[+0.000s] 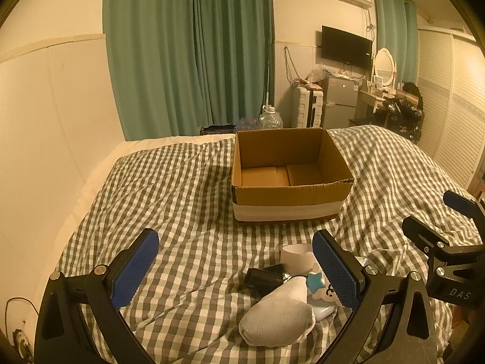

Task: Organize objects

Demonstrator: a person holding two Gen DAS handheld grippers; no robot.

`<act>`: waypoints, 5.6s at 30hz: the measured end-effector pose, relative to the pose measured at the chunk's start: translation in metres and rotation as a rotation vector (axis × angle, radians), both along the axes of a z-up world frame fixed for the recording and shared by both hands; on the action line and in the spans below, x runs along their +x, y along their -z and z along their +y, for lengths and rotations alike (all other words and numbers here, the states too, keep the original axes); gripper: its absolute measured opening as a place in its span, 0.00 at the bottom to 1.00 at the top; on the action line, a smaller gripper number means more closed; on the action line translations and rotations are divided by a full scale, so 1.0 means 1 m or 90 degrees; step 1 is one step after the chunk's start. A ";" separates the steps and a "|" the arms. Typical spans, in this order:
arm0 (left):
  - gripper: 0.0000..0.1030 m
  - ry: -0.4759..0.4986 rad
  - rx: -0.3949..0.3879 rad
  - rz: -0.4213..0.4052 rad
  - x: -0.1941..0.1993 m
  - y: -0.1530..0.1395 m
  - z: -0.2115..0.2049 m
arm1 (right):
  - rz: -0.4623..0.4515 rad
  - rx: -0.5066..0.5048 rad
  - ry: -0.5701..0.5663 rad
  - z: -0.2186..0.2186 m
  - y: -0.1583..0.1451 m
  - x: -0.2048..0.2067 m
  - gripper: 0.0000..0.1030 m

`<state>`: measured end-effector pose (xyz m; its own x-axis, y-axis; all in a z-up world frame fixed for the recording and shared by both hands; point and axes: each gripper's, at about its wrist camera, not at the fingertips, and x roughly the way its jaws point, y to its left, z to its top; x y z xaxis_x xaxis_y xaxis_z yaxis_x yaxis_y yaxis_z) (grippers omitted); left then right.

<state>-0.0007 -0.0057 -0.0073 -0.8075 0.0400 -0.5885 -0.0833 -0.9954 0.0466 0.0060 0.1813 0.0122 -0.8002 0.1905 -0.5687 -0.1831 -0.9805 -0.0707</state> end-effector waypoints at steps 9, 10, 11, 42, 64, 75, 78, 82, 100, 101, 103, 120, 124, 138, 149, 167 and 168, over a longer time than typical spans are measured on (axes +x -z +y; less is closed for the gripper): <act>1.00 0.008 0.008 0.002 0.000 -0.002 0.000 | 0.003 -0.008 0.002 0.001 -0.001 0.000 1.00; 1.00 0.009 0.008 0.002 0.001 -0.002 0.000 | 0.002 -0.009 0.002 0.001 -0.001 0.000 1.00; 1.00 0.009 0.008 0.001 0.001 -0.002 0.000 | 0.003 -0.010 0.002 0.002 -0.001 0.000 1.00; 1.00 0.038 -0.001 -0.039 0.009 0.006 0.009 | 0.002 -0.003 -0.009 -0.011 -0.012 0.013 1.00; 0.74 0.171 0.038 -0.257 -0.014 0.109 0.032 | -0.119 -0.048 -0.001 0.011 0.064 -0.013 1.00; 0.55 0.140 0.011 -0.175 0.003 0.069 0.014 | -0.138 -0.053 -0.051 -0.013 0.068 -0.024 0.94; 0.55 0.109 -0.009 -0.159 -0.003 0.061 0.001 | -0.157 -0.037 -0.077 -0.028 0.075 -0.034 0.87; 0.55 0.082 0.003 -0.169 -0.012 0.065 -0.014 | -0.200 -0.025 -0.116 -0.048 0.093 -0.053 0.74; 0.55 0.075 0.043 -0.143 -0.008 0.054 -0.019 | -0.192 -0.001 -0.099 -0.060 0.083 -0.048 0.47; 0.55 0.075 0.045 -0.138 -0.008 0.050 -0.019 | -0.184 -0.002 -0.099 -0.060 0.077 -0.045 0.47; 0.55 0.077 0.054 -0.132 -0.010 0.042 -0.019 | -0.169 -0.001 -0.102 -0.060 0.065 -0.043 0.47; 0.55 0.130 0.070 -0.081 -0.106 -0.031 -0.003 | -0.091 0.046 -0.093 -0.030 -0.019 -0.086 0.41; 0.55 0.149 0.046 -0.080 -0.138 -0.037 0.011 | -0.077 0.042 -0.086 -0.007 -0.041 -0.110 0.41; 0.55 0.189 0.028 -0.155 -0.263 0.017 0.055 | -0.128 -0.034 -0.082 0.077 -0.014 -0.240 0.41; 0.55 0.213 0.025 -0.194 -0.291 0.082 0.067 | -0.158 -0.053 -0.089 0.092 0.050 -0.271 0.41; 0.97 0.196 0.035 -0.103 -0.188 -0.026 0.037 | -0.026 0.000 -0.062 0.073 -0.094 -0.166 0.81; 0.97 0.193 0.028 -0.095 -0.181 -0.035 0.037 | -0.020 0.001 -0.065 0.071 -0.103 -0.160 0.84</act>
